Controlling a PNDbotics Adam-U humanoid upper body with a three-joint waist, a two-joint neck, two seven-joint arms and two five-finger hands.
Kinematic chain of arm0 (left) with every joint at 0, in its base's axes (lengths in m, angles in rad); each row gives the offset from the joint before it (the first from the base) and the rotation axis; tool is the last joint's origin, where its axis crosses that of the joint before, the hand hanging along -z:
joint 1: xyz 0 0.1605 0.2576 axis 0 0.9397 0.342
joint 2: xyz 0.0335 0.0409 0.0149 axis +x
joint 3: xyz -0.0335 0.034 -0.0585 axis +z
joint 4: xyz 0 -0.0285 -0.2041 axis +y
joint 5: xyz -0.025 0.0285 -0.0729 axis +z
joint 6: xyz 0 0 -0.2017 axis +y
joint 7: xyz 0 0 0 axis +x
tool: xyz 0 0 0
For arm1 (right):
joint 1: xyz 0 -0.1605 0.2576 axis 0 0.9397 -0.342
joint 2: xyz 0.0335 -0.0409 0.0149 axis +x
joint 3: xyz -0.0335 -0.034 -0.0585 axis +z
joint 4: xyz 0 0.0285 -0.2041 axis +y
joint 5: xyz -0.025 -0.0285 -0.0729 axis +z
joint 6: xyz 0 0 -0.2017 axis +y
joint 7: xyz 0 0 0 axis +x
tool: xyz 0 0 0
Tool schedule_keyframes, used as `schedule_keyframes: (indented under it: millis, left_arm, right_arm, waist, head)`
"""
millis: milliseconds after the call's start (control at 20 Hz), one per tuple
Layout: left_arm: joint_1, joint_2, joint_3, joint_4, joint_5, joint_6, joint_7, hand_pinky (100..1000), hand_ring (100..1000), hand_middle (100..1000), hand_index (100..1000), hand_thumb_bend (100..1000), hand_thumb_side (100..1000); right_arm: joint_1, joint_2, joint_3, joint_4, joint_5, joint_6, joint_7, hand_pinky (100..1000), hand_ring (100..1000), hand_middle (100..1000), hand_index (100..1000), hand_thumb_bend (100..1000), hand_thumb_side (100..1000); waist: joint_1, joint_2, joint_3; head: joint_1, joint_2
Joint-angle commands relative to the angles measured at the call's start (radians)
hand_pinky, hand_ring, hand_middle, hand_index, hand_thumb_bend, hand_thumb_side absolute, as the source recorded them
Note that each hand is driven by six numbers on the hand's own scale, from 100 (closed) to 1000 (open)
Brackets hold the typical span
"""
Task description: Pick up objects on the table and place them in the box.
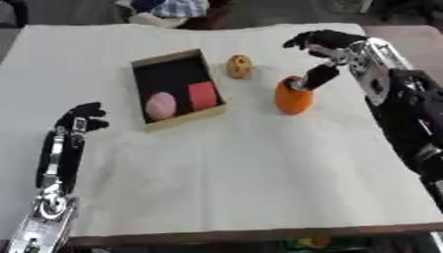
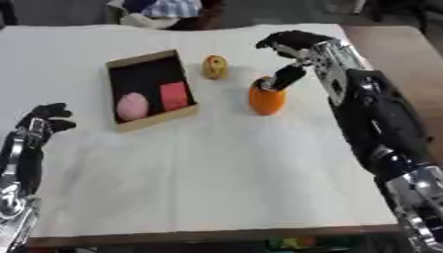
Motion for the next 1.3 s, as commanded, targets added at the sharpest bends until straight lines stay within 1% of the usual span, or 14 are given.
schedule_keyframes:
  millis: [50,100,300,400,450,500,550,750,850,900,950,1000,1100,1300]
  left_arm:
    - [-0.004,0.019,0.005,-0.010,-0.004,-0.002,0.002,756,613,628,763,100,940]
    - [-0.004,0.019,0.005,-0.009,-0.005,-0.001,0.002,756,613,628,763,100,940]
    - [-0.003,0.019,0.007,-0.010,-0.004,-0.001,0.003,756,613,628,763,100,940]
    - [-0.003,0.019,0.007,-0.010,-0.004,-0.001,0.003,756,613,628,763,100,940]
    - [-0.003,0.019,0.007,-0.010,-0.004,-0.001,0.003,756,613,628,763,100,940]
    - [-0.003,0.019,0.006,-0.010,-0.003,-0.001,0.003,756,613,629,763,100,941]
    - [-0.003,0.019,0.006,-0.010,-0.003,-0.001,0.002,756,613,629,763,100,941]
    - [-0.001,0.020,0.008,-0.009,-0.004,-0.002,0.003,757,612,629,763,100,942]
    - [0.000,0.021,0.008,-0.009,-0.004,-0.001,0.004,757,612,629,763,100,942]
    - [0.000,0.022,0.008,-0.009,-0.004,-0.001,0.004,757,612,629,763,100,943]
    - [0.000,0.022,0.008,-0.008,-0.004,-0.001,0.004,757,612,629,763,100,943]
    - [0.001,0.022,0.008,-0.008,-0.004,-0.002,0.004,757,612,629,763,100,942]
    - [0.001,0.022,0.007,-0.008,-0.004,-0.002,0.004,757,612,630,763,100,943]
    - [0.002,0.023,0.008,-0.008,-0.005,-0.002,0.004,757,612,630,763,100,942]
  right_arm:
    - [-0.013,-0.028,-0.015,0.024,0.008,0.014,0.016,844,852,862,928,320,418]
    - [-0.012,-0.026,-0.018,0.034,0.019,0.018,0.015,841,847,856,925,311,383]
    - [-0.009,-0.022,-0.029,0.055,0.039,0.021,0.008,838,836,841,909,287,393]
    - [-0.009,-0.025,-0.027,0.055,0.035,0.014,0.015,835,824,816,850,257,378]
    - [-0.010,-0.027,-0.026,0.052,0.030,0.008,0.021,835,823,812,836,246,373]
    - [-0.010,-0.028,-0.023,0.047,0.023,0.003,0.028,834,820,802,784,187,354]
    - [-0.009,-0.031,-0.020,0.041,0.014,-0.004,0.035,834,819,798,766,169,344]
    - [0.001,-0.048,-0.003,-0.010,-0.052,-0.042,0.061,835,818,797,745,100,331]
    - [0.005,-0.059,0.012,-0.036,-0.084,-0.056,0.075,835,819,794,690,100,308]
    - [0.006,-0.064,0.019,-0.047,-0.097,-0.062,0.083,833,815,785,621,100,275]
    - [0.007,-0.068,0.025,-0.058,-0.109,-0.068,0.089,831,811,779,591,100,258]
    - [0.008,-0.072,0.030,-0.068,-0.122,-0.071,0.091,823,796,759,497,100,233]
    - [0.010,-0.078,0.034,-0.089,-0.149,-0.075,0.086,814,777,741,416,100,216]
    - [0.007,-0.086,0.037,-0.117,-0.188,-0.072,0.071,811,766,733,398,100,205]
  waist:
    - [-0.004,-0.032,-0.001]
    - [-0.003,-0.032,-0.001]
    - [-0.001,-0.032,0.000]
    - [-0.002,-0.032,0.000]
    - [-0.003,-0.032,-0.001]
    - [-0.003,-0.032,-0.002]
    - [-0.004,-0.032,-0.003]
    - [-0.006,-0.033,-0.005]
    - [-0.007,-0.033,-0.005]
    - [-0.008,-0.034,-0.006]
    - [-0.009,-0.034,-0.006]
    - [-0.010,-0.034,-0.007]
    - [-0.011,-0.035,-0.008]
    - [-0.012,-0.036,-0.008]
  head:
    - [-0.002,-0.002]
    - [-0.002,-0.002]
    - [-0.004,-0.002]
    - [-0.005,-0.002]
    - [-0.005,-0.002]
    - [-0.005,-0.002]
    - [-0.006,-0.002]
    - [-0.007,-0.002]
    - [-0.007,-0.002]
    - [-0.007,-0.002]
    - [-0.008,-0.002]
    - [-0.008,-0.002]
    - [-0.008,-0.002]
    - [-0.011,-0.002]
